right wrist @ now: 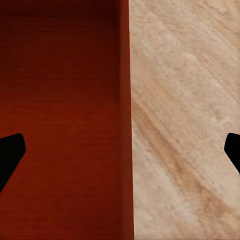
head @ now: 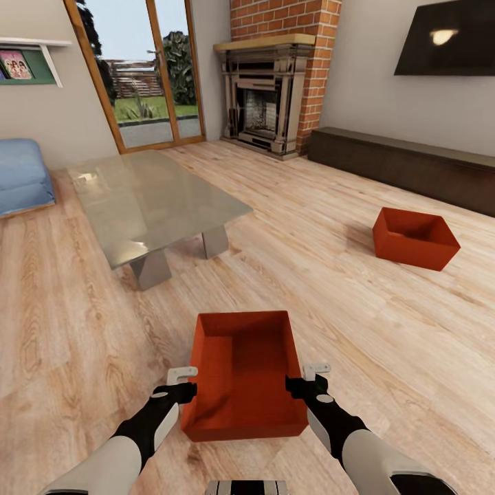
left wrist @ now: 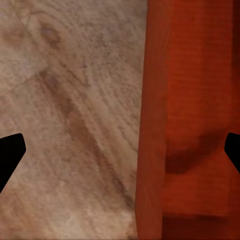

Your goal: Move the two storage containers from the living room to the garage. In the garage, place one container on the floor and stack the other container on top of it (either order is fine).

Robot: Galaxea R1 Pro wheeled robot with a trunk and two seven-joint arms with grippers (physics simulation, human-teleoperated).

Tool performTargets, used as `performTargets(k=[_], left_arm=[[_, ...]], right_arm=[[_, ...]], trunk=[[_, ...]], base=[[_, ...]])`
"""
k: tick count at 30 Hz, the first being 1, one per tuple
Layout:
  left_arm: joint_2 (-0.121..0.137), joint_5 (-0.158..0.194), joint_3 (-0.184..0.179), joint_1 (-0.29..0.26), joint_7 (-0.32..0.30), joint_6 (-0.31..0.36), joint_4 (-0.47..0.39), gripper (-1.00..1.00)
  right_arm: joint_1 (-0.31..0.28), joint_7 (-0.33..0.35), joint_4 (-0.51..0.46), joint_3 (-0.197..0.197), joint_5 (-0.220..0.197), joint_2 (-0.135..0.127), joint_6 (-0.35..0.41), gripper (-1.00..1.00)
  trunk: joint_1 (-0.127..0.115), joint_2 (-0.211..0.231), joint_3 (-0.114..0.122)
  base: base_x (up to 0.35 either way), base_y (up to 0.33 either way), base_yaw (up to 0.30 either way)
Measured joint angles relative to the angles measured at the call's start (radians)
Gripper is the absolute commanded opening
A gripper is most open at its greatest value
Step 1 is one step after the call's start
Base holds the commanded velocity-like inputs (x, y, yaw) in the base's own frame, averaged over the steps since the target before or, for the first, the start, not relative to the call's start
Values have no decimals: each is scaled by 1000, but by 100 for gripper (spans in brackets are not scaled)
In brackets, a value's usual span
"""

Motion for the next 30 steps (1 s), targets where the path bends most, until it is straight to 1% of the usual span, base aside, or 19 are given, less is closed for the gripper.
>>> performTargets(k=[2, 30], left_arm=[[2, 0, 1, 0, 0, 0, 0, 100], [-6, 2, 0, 0, -1, 0, -3, 100]], right_arm=[[0, 1, 0, 0, 0, 1, 0, 100], [0, 4, 0, -1, 0, -1, -3, 100]], trunk=[[8, -14, -6], [8, -14, -6]], base=[[0, 0, 0], [0, 0, 0]])
